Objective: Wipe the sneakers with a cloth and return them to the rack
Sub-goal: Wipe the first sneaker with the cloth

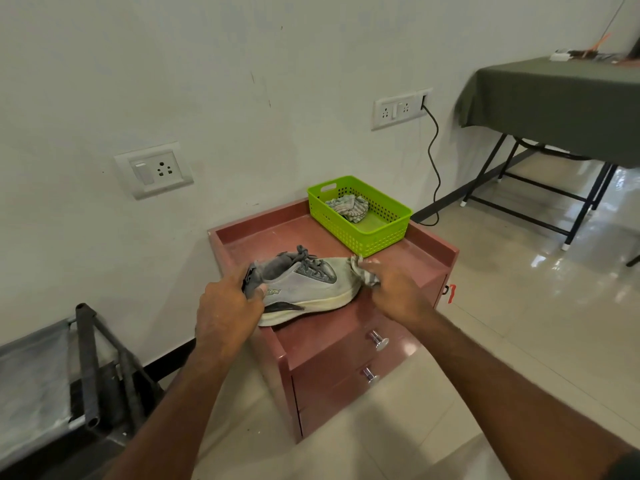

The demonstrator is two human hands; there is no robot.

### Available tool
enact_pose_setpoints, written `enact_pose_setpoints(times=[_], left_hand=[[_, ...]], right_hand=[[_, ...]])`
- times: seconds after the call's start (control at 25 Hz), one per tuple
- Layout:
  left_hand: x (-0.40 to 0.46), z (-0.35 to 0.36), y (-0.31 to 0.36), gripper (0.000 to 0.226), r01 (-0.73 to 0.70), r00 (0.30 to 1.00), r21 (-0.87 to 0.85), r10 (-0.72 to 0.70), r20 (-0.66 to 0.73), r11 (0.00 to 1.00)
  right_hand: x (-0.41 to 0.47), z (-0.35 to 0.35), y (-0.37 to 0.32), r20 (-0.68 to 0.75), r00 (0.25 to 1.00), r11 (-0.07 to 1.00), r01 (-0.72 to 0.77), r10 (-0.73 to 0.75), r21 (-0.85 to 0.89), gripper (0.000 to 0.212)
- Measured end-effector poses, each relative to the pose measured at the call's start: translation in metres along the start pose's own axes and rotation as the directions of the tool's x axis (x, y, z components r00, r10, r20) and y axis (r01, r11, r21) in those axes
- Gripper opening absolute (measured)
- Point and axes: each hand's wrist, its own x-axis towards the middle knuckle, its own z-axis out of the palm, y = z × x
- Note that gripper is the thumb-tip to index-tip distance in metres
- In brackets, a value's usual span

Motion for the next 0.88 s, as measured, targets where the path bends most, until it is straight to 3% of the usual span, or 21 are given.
enact_pose_setpoints(times=[0.08,0.12,0.2,0.28,0.36,0.44,0.52,0.56,0.64,0.76,0.8,0.88], left_hand=[[0.003,0.001,-0.003,0.033,0.003,1.000,-0.008,-0.003,-0.011,1.000],[0.003,0.001,-0.003,0.031,-0.001,1.000,-0.019,0.001,-0.008,1.000],[0.000,0.002,-0.002,0.028,-0.001,1.000,-0.035,0.001,-0.003,0.999],[0.000,0.002,0.000,0.027,-0.001,1.000,-0.025,0.001,-0.005,1.000],[-0.001,0.001,0.001,0.032,0.007,1.000,-0.020,-0.007,0.009,1.000],[-0.001,-0.001,0.001,0.034,0.015,1.000,-0.023,-0.015,0.023,1.000],[0.000,-0.002,0.000,0.035,0.017,0.999,-0.031,-0.016,0.034,0.999],[0.000,-0.003,-0.001,0.035,0.015,0.999,-0.031,-0.014,0.039,0.999],[0.001,-0.005,-0.003,0.030,0.009,0.999,-0.054,-0.007,0.040,0.999],[-0.002,-0.007,0.000,0.030,-0.008,1.000,-0.057,0.009,0.016,0.998],[-0.004,-0.007,0.002,0.029,-0.008,1.000,-0.050,0.009,0.025,0.999],[-0.007,-0.008,0.004,0.035,0.014,0.999,-0.036,-0.012,0.048,0.999]], right_hand=[[-0.004,0.004,-0.016,-0.171,0.979,0.958,0.150,-0.110,0.246,0.065],[-0.007,0.008,-0.031,-0.182,0.960,0.901,0.263,-0.210,0.345,0.067],[-0.019,0.028,-0.064,-0.057,0.901,0.810,0.412,-0.429,0.418,0.073],[-0.029,0.051,-0.079,0.097,0.836,0.807,0.483,-0.540,0.340,0.077],[-0.022,0.053,-0.065,0.132,0.858,0.862,0.467,-0.496,0.198,0.075],[-0.011,0.036,-0.047,0.170,0.941,0.955,0.297,-0.293,0.001,0.065],[-0.007,0.024,-0.037,0.091,0.985,0.985,0.156,-0.149,-0.077,0.061],[-0.012,0.026,-0.043,0.017,0.985,0.985,0.174,-0.174,-0.010,0.063],[-0.029,0.040,-0.074,-0.092,0.933,0.909,0.359,-0.347,0.213,0.068],[-0.046,0.074,-0.098,-0.060,0.826,0.787,0.553,-0.560,0.272,0.063],[-0.041,0.080,-0.089,-0.055,0.830,0.800,0.551,-0.555,0.239,0.068],[-0.026,0.075,-0.060,-0.002,0.909,0.895,0.410,-0.416,0.176,0.078]])
